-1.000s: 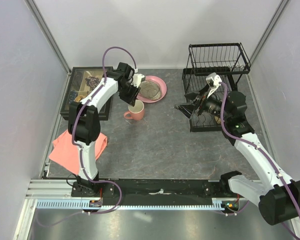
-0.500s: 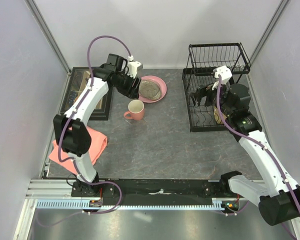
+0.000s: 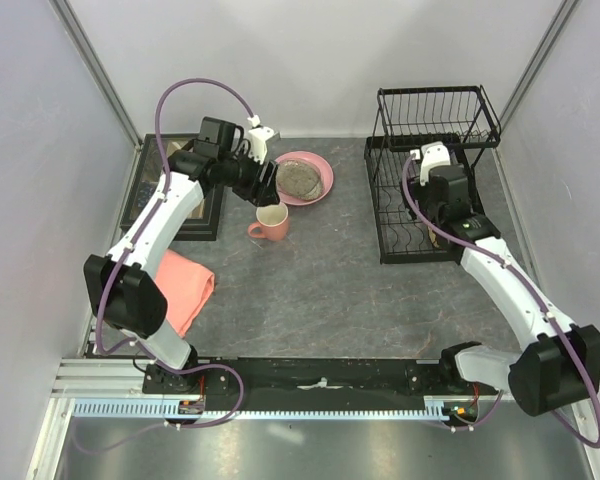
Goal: Unload the mixed dishes from the dish rack
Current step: Pick up the bowl from the dish rack.
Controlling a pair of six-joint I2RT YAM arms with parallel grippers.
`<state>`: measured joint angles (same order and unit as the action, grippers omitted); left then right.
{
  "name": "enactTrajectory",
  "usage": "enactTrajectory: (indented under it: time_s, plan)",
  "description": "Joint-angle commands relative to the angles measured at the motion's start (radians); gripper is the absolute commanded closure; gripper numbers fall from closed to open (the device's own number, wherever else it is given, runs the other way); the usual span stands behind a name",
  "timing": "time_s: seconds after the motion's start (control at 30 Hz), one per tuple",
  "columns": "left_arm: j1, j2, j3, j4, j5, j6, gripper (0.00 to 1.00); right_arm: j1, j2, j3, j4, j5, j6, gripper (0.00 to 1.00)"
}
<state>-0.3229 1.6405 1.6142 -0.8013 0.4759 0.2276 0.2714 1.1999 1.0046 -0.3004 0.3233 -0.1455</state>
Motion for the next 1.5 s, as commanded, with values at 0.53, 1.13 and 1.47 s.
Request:
enactTrajectory:
  time_s: [0.53, 1.13, 1.47]
  plan:
    - [-0.002, -0.105, -0.160, 0.094, 0.029, 0.023, 0.34, 0.074, 0.279, -0.080, 0.236, 0.500, -0.232, 0.23]
    - [-0.002, -0.100, -0.211, 0.120, 0.036, 0.032, 0.34, 0.077, 0.449, -0.086, 0.452, 0.663, -0.471, 0.57]
    - [-0.001, -0.091, -0.223, 0.131, 0.043, 0.033, 0.34, 0.077, 0.464, -0.107, 0.561, 0.724, -0.581, 0.64]
